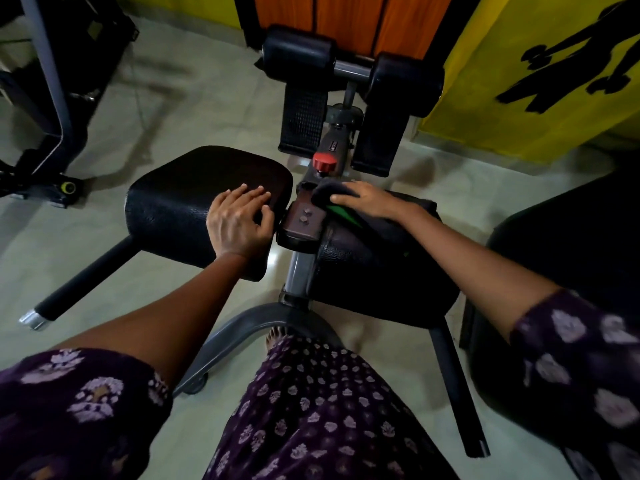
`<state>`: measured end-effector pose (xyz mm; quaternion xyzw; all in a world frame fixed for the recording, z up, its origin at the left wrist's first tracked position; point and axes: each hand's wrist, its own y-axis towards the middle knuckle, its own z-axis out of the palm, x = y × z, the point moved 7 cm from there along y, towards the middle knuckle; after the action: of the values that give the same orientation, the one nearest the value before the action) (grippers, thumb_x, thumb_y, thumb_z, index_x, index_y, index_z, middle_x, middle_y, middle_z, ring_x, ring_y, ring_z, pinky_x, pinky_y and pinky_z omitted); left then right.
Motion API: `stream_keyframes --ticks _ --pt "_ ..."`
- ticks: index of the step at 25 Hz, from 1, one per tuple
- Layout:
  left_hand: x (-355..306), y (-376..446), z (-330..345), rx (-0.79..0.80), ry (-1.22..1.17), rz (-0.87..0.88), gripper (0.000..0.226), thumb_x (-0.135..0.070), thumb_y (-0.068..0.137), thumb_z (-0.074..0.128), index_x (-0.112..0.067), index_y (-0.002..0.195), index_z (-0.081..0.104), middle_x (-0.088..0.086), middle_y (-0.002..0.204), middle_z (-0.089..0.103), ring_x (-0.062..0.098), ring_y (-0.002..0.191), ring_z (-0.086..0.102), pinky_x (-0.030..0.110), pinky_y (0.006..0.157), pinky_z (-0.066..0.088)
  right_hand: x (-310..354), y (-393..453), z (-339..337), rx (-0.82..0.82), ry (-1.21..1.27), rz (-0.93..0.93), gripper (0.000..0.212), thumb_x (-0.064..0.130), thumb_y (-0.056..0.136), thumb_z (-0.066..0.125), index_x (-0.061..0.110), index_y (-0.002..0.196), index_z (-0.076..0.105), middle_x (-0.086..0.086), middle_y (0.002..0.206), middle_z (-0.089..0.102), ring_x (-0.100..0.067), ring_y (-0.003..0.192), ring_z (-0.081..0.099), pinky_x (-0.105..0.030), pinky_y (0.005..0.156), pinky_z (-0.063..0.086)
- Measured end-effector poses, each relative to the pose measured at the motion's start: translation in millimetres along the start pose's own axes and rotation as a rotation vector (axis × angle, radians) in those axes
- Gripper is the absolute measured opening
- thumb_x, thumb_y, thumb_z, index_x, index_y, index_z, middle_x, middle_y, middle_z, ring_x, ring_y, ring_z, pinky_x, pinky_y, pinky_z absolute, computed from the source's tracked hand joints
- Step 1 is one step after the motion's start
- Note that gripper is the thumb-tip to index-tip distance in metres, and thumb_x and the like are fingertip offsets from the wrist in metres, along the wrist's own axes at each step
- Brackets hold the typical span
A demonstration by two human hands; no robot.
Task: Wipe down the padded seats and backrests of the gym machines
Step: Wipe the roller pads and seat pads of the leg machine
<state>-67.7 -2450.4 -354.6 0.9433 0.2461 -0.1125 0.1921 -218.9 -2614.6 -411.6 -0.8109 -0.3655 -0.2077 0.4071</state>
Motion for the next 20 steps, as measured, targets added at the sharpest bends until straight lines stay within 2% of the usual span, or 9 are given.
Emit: stream_keyframes --ticks 4,6,9,12,15,17,18,20 --pt "-2.3 1.1 -0.9 -0.027 -0.007 0.017 0.037 -0.030 0.086 0.045 -0.012 0.100 0.074 0.006 0.107 0.071 0.025 0.109 0.063 0.035 0.097 0.040 -33.2 30.5 -23.8 -0.083 0.072 0.307 0.056 0.048 0.096 0.045 0.012 0.139 0.046 -0.016 0.142 0.045 -0.030 0.130 0.043 -0.029 0.098 0.034" --pt "-2.2 2.0 -0.3 -0.013 -0.003 0.011 0.038 -0.031 0.086 0.045 -0.012 0.100 0.074 0.005 0.107 0.071 0.024 0.109 0.063 0.034 0.097 0.040 -33.4 35.4 -24.2 -0.093 -0.001 0.351 0.059 0.050 0.095 0.046 0.014 0.141 0.043 -0.016 0.146 0.041 -0.031 0.132 0.041 -0.030 0.099 0.034" --pt "1.5 -0.7 0.7 0.019 -0.005 -0.002 0.039 -0.032 0.086 0.044 -0.012 0.101 0.074 0.005 0.108 0.071 0.024 0.110 0.063 0.035 0.098 0.039 -11.9 24.2 -7.3 -0.101 -0.054 0.283 0.059 0.054 0.092 0.049 0.021 0.140 0.045 -0.007 0.147 0.041 -0.029 0.135 0.037 -0.032 0.105 0.029" --pt "3.6 0.1 -0.5 0.036 -0.010 -0.021 0.040 -0.032 0.087 0.043 -0.012 0.102 0.074 0.005 0.108 0.071 0.023 0.111 0.062 0.035 0.100 0.038 12.3 -16.8 7.1 -0.139 -0.135 0.227 0.064 0.064 0.088 0.046 0.034 0.143 0.035 0.002 0.154 0.030 -0.026 0.143 0.020 -0.048 0.115 0.016" --pt "2.7 1.8 -1.3 0.046 -0.027 -0.037 0.040 -0.031 0.087 0.042 -0.011 0.100 0.074 0.006 0.108 0.071 0.024 0.111 0.062 0.036 0.100 0.039 32.9 -93.7 19.2 -0.261 -0.221 -0.008 0.065 0.063 0.088 0.047 0.039 0.145 0.029 0.011 0.154 0.027 -0.018 0.145 0.015 -0.042 0.115 0.011" --pt "0.9 1.9 -1.2 0.044 -0.035 -0.048 0.039 -0.029 0.086 0.043 -0.011 0.100 0.074 0.006 0.108 0.071 0.024 0.112 0.062 0.035 0.100 0.038 27.9 -139.8 20.8 -0.269 -0.287 -0.137 0.067 0.069 0.083 0.038 0.044 0.144 0.026 0.020 0.153 0.023 -0.012 0.144 0.011 -0.038 0.114 0.008" --pt "0.8 1.4 -1.2 0.043 -0.040 -0.053 0.038 -0.028 0.086 0.044 -0.011 0.099 0.075 0.006 0.108 0.071 0.024 0.112 0.062 0.036 0.100 0.038 16.2 -149.5 17.3 -0.261 -0.286 -0.132 0.067 0.070 0.082 0.035 0.045 0.144 0.025 0.021 0.152 0.023 -0.010 0.144 0.011 -0.036 0.114 0.008" --pt "1.4 0.5 -2.0 0.031 -0.049 -0.056 0.036 -0.027 0.085 0.046 -0.010 0.099 0.075 0.006 0.108 0.071 0.024 0.112 0.062 0.036 0.101 0.038 -8.5 -147.1 3.0 -0.272 -0.190 -0.033 0.064 0.066 0.084 0.043 0.044 0.142 0.028 0.015 0.152 0.028 -0.011 0.143 0.017 -0.035 0.114 0.014"
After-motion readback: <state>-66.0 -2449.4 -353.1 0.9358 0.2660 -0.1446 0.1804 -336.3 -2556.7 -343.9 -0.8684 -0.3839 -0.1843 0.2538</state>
